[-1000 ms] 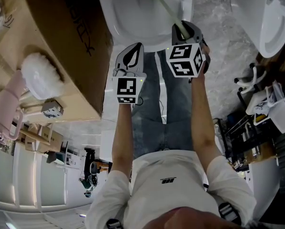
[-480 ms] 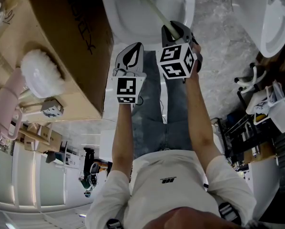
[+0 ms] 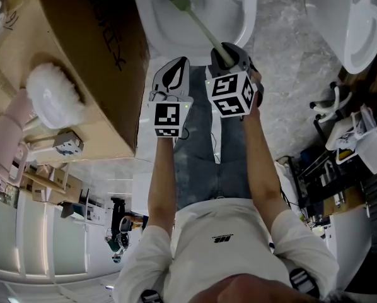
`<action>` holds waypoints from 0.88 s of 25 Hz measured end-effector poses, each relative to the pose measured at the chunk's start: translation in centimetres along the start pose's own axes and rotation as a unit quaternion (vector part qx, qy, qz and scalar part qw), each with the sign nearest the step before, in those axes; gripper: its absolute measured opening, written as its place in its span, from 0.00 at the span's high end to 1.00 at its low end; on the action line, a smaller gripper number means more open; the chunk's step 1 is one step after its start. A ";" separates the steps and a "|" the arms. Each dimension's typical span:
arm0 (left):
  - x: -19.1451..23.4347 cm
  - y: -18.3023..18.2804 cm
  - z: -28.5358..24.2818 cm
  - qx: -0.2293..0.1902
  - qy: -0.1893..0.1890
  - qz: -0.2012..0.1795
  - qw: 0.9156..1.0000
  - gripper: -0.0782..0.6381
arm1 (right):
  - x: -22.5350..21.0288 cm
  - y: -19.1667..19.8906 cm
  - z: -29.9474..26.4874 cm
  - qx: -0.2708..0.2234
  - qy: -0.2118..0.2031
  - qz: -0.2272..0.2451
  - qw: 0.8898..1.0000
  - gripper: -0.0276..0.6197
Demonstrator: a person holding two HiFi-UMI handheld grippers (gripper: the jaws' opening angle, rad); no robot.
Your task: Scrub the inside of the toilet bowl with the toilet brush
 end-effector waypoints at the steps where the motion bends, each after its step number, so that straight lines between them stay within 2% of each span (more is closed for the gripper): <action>1: 0.0 0.0 0.0 0.000 0.001 0.000 1.000 0.88 | 0.1 0.5 0.3 0.002 0.001 -0.009 1.000 0.82; 10: -0.3 0.4 0.1 0.002 0.005 -0.004 1.000 0.88 | 0.5 4.3 1.8 0.031 0.001 -0.060 0.998 0.82; 22: -0.5 0.4 -0.7 0.008 0.011 -0.007 1.000 0.88 | 0.3 6.8 -0.6 0.081 -0.002 -0.091 0.993 0.82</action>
Point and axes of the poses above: the fingertips, and each gripper's own axes: z backward along the fingers, x to its left, y out of its underside, the point moved 1 cm from there along z, backward along the fingers, and after that the axes turned 4 degrees about -x, right-handed, at the moved point
